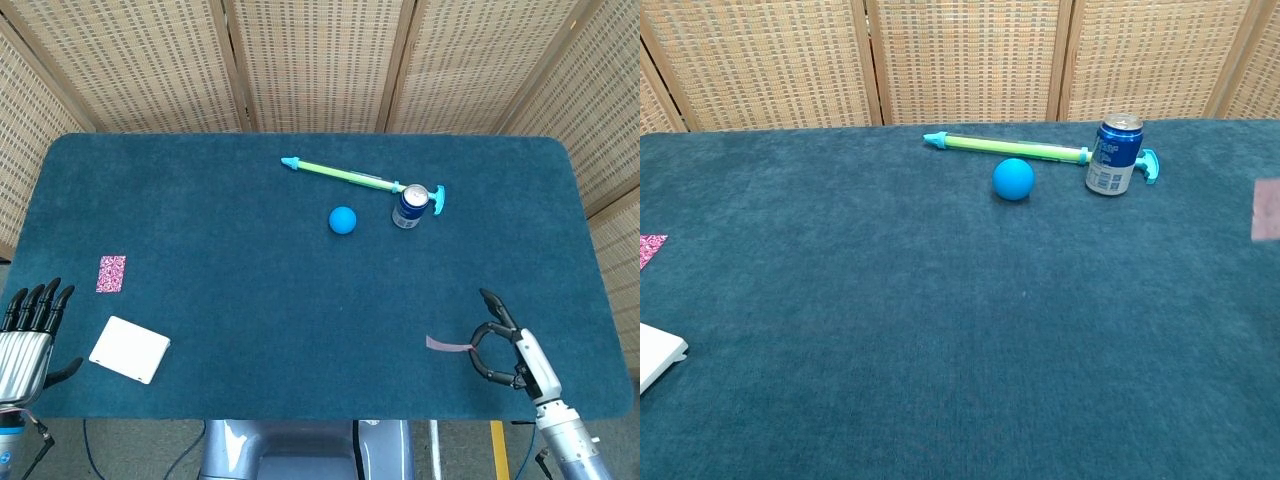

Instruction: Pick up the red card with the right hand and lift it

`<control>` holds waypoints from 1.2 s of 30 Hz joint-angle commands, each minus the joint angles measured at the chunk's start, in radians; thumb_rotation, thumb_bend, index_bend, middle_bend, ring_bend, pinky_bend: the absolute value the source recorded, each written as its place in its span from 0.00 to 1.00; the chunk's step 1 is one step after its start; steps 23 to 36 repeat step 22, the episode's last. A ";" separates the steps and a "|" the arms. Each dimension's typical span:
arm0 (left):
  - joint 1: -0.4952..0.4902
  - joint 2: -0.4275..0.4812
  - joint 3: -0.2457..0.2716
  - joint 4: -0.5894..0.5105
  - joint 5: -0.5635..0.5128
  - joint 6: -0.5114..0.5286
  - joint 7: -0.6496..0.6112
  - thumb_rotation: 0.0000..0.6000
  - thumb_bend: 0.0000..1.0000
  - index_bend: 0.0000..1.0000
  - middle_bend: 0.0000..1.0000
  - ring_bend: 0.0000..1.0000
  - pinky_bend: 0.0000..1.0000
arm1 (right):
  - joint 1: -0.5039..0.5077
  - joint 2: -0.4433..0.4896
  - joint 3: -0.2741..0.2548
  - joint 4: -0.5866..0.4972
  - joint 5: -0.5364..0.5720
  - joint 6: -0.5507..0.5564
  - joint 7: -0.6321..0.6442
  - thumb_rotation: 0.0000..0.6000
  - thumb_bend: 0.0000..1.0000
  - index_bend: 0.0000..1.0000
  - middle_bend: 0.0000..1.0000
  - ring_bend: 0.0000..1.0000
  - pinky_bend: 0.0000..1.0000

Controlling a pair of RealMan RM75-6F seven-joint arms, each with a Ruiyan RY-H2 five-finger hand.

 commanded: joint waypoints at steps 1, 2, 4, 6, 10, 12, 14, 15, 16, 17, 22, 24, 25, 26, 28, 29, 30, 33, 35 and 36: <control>0.001 -0.002 0.001 0.000 0.003 0.000 0.004 1.00 0.12 0.00 0.00 0.00 0.03 | -0.012 -0.009 -0.045 0.007 -0.056 0.022 -0.017 1.00 0.64 0.60 0.11 0.00 0.00; 0.001 -0.003 0.001 0.000 0.004 0.000 0.006 1.00 0.12 0.00 0.00 0.00 0.03 | -0.010 -0.014 -0.052 0.004 -0.064 0.022 -0.018 1.00 0.64 0.60 0.11 0.00 0.00; 0.002 -0.004 0.004 -0.001 0.009 0.000 0.010 1.00 0.12 0.00 0.00 0.00 0.03 | -0.002 -0.024 -0.062 -0.001 -0.077 0.019 -0.026 1.00 0.64 0.60 0.11 0.00 0.00; 0.003 -0.004 0.004 -0.002 0.014 0.002 0.012 1.00 0.12 0.00 0.00 0.00 0.03 | 0.005 -0.034 -0.067 -0.005 -0.080 0.015 -0.039 1.00 0.64 0.60 0.11 0.00 0.00; 0.005 -0.003 0.003 -0.002 0.016 0.005 0.009 1.00 0.12 0.00 0.00 0.00 0.03 | 0.018 -0.050 -0.072 -0.015 -0.074 0.005 -0.054 1.00 0.64 0.60 0.11 0.00 0.00; 0.004 -0.004 0.002 -0.001 0.015 0.003 0.009 1.00 0.12 0.00 0.00 0.00 0.03 | 0.021 -0.057 -0.075 -0.020 -0.073 0.004 -0.059 1.00 0.64 0.60 0.11 0.00 0.00; 0.004 -0.004 0.002 -0.001 0.016 0.002 0.010 1.00 0.12 0.00 0.00 0.00 0.03 | 0.024 -0.065 -0.080 -0.026 -0.073 0.005 -0.066 1.00 0.64 0.60 0.11 0.00 0.00; 0.004 -0.005 0.002 -0.001 0.017 0.003 0.010 1.00 0.12 0.00 0.00 0.00 0.03 | 0.026 -0.070 -0.084 -0.030 -0.076 0.005 -0.069 1.00 0.64 0.60 0.11 0.00 0.00; 0.004 -0.005 0.002 -0.001 0.018 0.003 0.010 1.00 0.12 0.00 0.00 0.00 0.03 | 0.028 -0.072 -0.086 -0.032 -0.078 0.005 -0.072 1.00 0.64 0.60 0.11 0.00 0.00; 0.005 -0.005 0.001 -0.002 0.019 0.004 0.010 1.00 0.12 0.00 0.00 0.00 0.03 | 0.030 -0.076 -0.090 -0.035 -0.081 0.003 -0.077 1.00 0.64 0.60 0.11 0.00 0.00; 0.008 -0.002 0.001 -0.004 0.021 0.008 0.007 1.00 0.12 0.00 0.00 0.00 0.03 | 0.039 -0.093 -0.105 -0.044 -0.087 -0.002 -0.101 1.00 0.64 0.60 0.11 0.00 0.00; 0.008 -0.002 0.001 -0.004 0.021 0.008 0.007 1.00 0.12 0.00 0.00 0.00 0.03 | 0.039 -0.093 -0.105 -0.044 -0.087 -0.002 -0.101 1.00 0.64 0.60 0.11 0.00 0.00; 0.008 -0.002 0.001 -0.004 0.021 0.008 0.007 1.00 0.12 0.00 0.00 0.00 0.03 | 0.039 -0.093 -0.105 -0.044 -0.087 -0.002 -0.101 1.00 0.64 0.60 0.11 0.00 0.00; 0.008 -0.002 0.001 -0.004 0.021 0.008 0.007 1.00 0.12 0.00 0.00 0.00 0.03 | 0.039 -0.093 -0.105 -0.044 -0.087 -0.002 -0.101 1.00 0.64 0.60 0.11 0.00 0.00; 0.008 -0.002 0.001 -0.004 0.021 0.008 0.007 1.00 0.12 0.00 0.00 0.00 0.03 | 0.039 -0.093 -0.105 -0.044 -0.087 -0.002 -0.101 1.00 0.64 0.60 0.11 0.00 0.00; 0.008 -0.002 0.001 -0.004 0.021 0.008 0.007 1.00 0.12 0.00 0.00 0.00 0.03 | 0.039 -0.093 -0.105 -0.044 -0.087 -0.002 -0.101 1.00 0.64 0.60 0.11 0.00 0.00; 0.008 -0.002 0.001 -0.004 0.021 0.008 0.007 1.00 0.12 0.00 0.00 0.00 0.03 | 0.039 -0.093 -0.105 -0.044 -0.087 -0.002 -0.101 1.00 0.64 0.60 0.11 0.00 0.00; 0.008 -0.002 0.001 -0.004 0.021 0.008 0.007 1.00 0.12 0.00 0.00 0.00 0.03 | 0.039 -0.093 -0.105 -0.044 -0.087 -0.002 -0.101 1.00 0.64 0.60 0.11 0.00 0.00; 0.008 -0.002 0.001 -0.004 0.021 0.008 0.007 1.00 0.12 0.00 0.00 0.00 0.03 | 0.039 -0.093 -0.105 -0.044 -0.087 -0.002 -0.101 1.00 0.64 0.60 0.11 0.00 0.00; 0.008 -0.002 0.001 -0.004 0.021 0.008 0.007 1.00 0.12 0.00 0.00 0.00 0.03 | 0.039 -0.093 -0.105 -0.044 -0.087 -0.002 -0.101 1.00 0.64 0.60 0.11 0.00 0.00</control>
